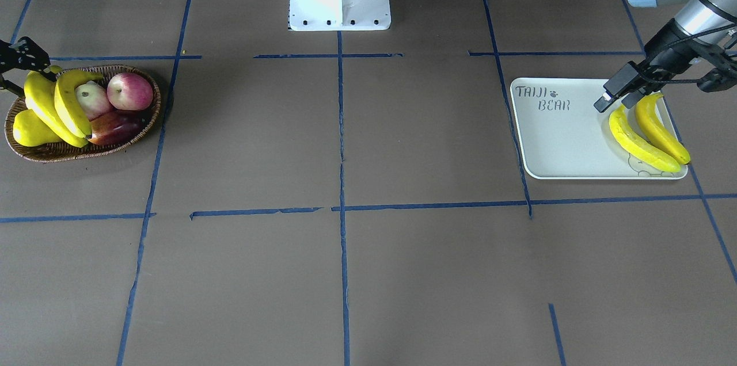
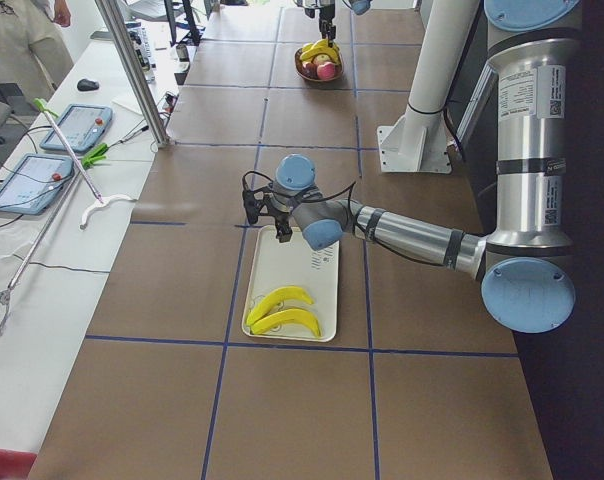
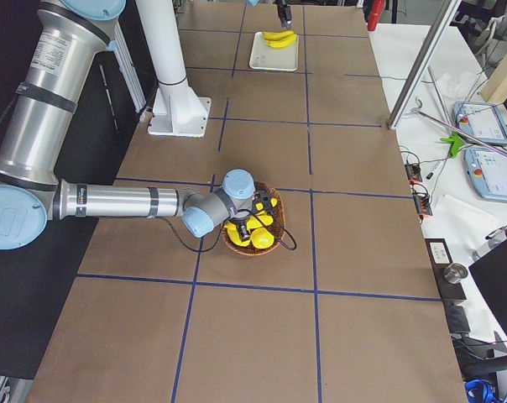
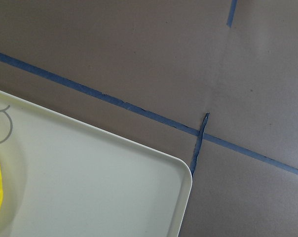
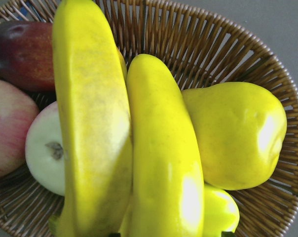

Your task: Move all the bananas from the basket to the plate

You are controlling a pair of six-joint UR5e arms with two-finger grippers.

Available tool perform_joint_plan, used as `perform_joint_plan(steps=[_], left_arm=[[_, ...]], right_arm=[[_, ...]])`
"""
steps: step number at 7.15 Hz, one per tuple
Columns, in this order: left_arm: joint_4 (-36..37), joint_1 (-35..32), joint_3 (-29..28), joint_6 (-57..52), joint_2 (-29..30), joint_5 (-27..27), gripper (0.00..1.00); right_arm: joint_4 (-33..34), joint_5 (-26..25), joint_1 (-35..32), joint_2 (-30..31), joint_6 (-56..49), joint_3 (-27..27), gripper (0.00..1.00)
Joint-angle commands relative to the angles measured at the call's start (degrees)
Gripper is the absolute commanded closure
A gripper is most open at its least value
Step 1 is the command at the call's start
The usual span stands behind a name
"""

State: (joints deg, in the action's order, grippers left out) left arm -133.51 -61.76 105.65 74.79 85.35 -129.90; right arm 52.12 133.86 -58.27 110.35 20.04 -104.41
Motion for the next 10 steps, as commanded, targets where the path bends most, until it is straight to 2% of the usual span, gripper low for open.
perform_joint_plan(steps=[1, 2, 3, 5, 6, 8, 10], left_arm=[[0.0, 0.06, 0.0, 0.0, 0.0, 0.0, 0.0], [0.0, 0.06, 0.0, 0.09, 0.0, 0.0, 0.0], [0.0, 0.06, 0.0, 0.0, 0.0, 0.0, 0.0], [0.0, 0.06, 0.0, 0.0, 0.0, 0.0, 0.0], [0.0, 0.23, 0.0, 0.09, 0.0, 0.0, 0.0], [0.0, 0.32, 0.0, 0.09, 0.0, 0.0, 0.0], [-0.09, 0.41, 0.0, 0.09, 0.26, -0.09, 0.0]], right_arm=[[0.0, 0.09, 0.08, -0.4, 0.0, 0.0, 0.71], [-0.09, 0.09, 0.08, -0.75, 0.0, 0.0, 0.82], [-0.09, 0.09, 0.08, -1.18, 0.0, 0.0, 0.86], [-0.61, 0.09, -0.27, -1.19, -0.79, -0.88, 0.89], [-4.27, 0.17, -2.53, -0.93, -0.97, -0.53, 0.92], [-4.92, 2.1, -10.16, -1.01, -1.06, -1.05, 0.99], [-4.92, 5.53, -12.48, -3.46, -0.1, -2.27, 1.0]])
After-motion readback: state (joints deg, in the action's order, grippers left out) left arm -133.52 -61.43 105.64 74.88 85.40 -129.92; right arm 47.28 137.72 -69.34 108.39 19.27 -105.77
